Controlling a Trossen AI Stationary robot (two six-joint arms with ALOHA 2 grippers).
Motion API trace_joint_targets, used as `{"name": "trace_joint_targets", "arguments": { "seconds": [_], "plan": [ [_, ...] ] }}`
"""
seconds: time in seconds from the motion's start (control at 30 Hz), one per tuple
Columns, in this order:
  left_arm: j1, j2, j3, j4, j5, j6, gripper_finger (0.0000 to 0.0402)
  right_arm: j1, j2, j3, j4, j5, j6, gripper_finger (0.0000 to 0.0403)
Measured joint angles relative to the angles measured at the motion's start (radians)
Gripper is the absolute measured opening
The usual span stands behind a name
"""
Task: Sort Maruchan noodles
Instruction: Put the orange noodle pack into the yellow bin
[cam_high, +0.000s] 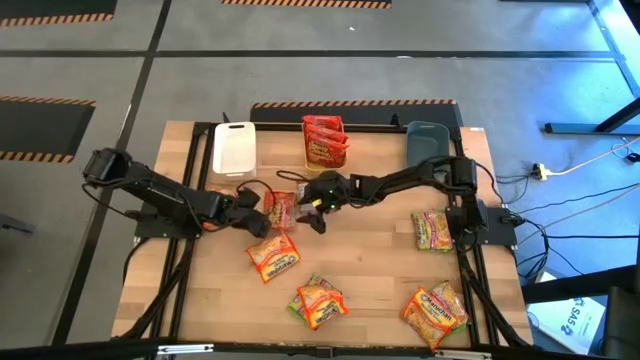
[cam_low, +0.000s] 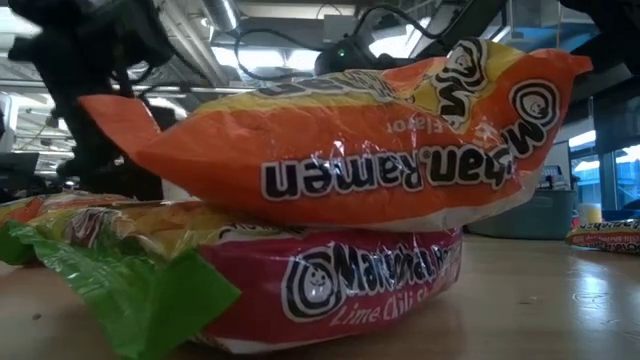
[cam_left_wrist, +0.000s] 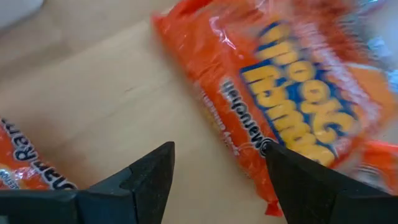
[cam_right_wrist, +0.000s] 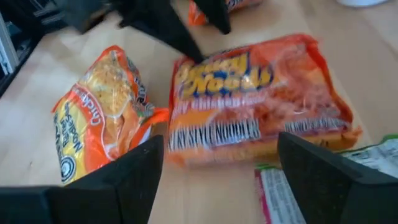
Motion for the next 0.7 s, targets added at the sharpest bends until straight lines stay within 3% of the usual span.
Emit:
{"name": "trace_joint_targets", "arguments": {
  "seconds": [0.27,0.5,0.7],
  "plan": [
    [0.045,-0.039,-0.182,0.37,0.071,0.007,0.0245,0.036,0.009,0.024,-0.023,0.124,-0.177,0.0285],
    [0.044,-0.082,-0.186,0.365,0.121,0.079,0.0245,0.04,0.02,0.024,-0.027,0.16,-0.314,0.0272],
    [0.031,-0.147,-0.187,0.354,0.129,0.111,0.0245,0.04,0.032,0.024,-0.013,0.159,-0.338,0.0263]
  ]
}}
